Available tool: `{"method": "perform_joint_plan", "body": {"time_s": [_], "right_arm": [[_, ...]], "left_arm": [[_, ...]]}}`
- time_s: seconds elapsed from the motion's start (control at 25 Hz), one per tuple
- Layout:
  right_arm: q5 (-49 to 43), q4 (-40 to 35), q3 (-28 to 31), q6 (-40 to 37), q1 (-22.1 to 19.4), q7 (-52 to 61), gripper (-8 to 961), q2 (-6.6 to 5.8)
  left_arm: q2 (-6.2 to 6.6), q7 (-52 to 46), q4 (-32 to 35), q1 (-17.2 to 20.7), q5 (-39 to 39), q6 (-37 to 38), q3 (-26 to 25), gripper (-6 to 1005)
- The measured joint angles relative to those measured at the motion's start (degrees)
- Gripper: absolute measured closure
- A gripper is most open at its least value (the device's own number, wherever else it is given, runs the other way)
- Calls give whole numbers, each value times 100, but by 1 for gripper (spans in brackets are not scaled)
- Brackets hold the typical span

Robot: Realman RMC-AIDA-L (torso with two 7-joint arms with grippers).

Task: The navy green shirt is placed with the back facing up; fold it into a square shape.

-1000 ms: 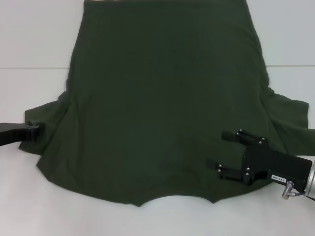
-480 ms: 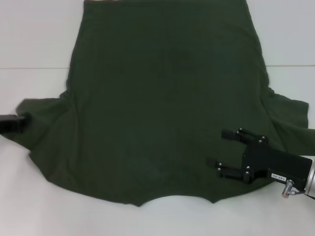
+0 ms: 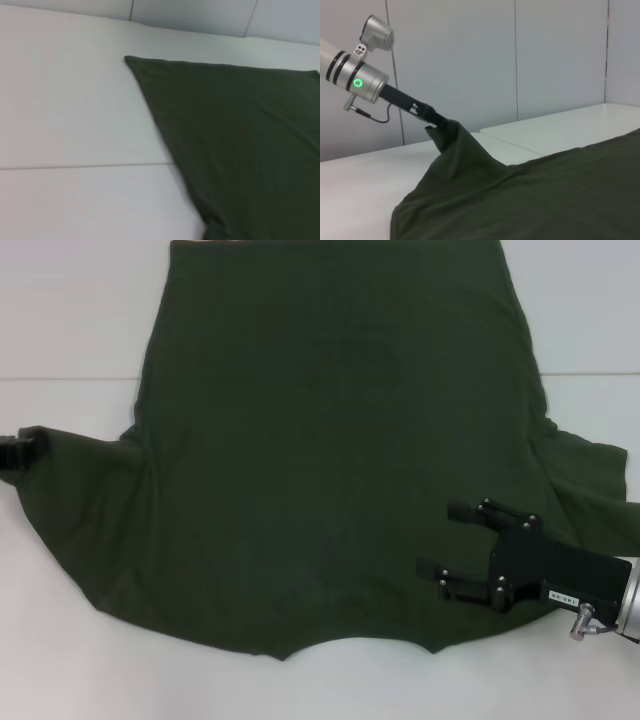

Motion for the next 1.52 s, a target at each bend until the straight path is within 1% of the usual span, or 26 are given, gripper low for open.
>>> {"method": "perform_joint_plan", "body": {"time_s": [0.08, 0.12, 0.2, 0.32, 0.48, 0.6, 0.68, 0.88, 1.12, 1.4, 1.52], "right_arm": [[0, 2, -3, 2, 6, 2, 42, 0], [0, 2, -4, 3, 8, 3, 42, 0], [0, 3, -5, 4, 8, 7, 42, 0], [0, 3, -4, 5, 5, 10, 41, 0], [0, 3, -5, 7, -5, 11, 41, 0], [0, 6, -8, 0, -7, 12, 42, 0], [0, 10, -8, -5, -12, 12, 42, 0], [-6, 39, -8, -12, -26, 2, 42, 2], [-26, 70, -8, -38, -32, -31, 41, 7], [-33, 73, -8, -62, -37, -39, 41, 9], [-35, 73, -9, -70, -41, -35, 41, 9]], "left_arm": [[0, -104, 27, -17, 4, 30, 56, 959], [1, -680, 210, -43, 18, 216, 312, 958], [1, -1002, 319, -52, 21, 335, 424, 958], [-2, -1888, 558, -136, 27, 800, 700, 957], [70, -2835, 601, -409, 178, 1394, 1037, 955], [84, -3374, 574, -587, 430, 1544, 1210, 954], [71, -3719, 533, -680, 527, 1564, 1328, 954], [11, -3954, 253, -816, 404, 1434, 1310, 931], [19, -4071, -282, -907, -7, 997, 1224, 888], [-61, -4089, -757, -831, -608, 644, 1037, 837], [-68, -3937, -973, -798, -952, 606, 1018, 815]]}}
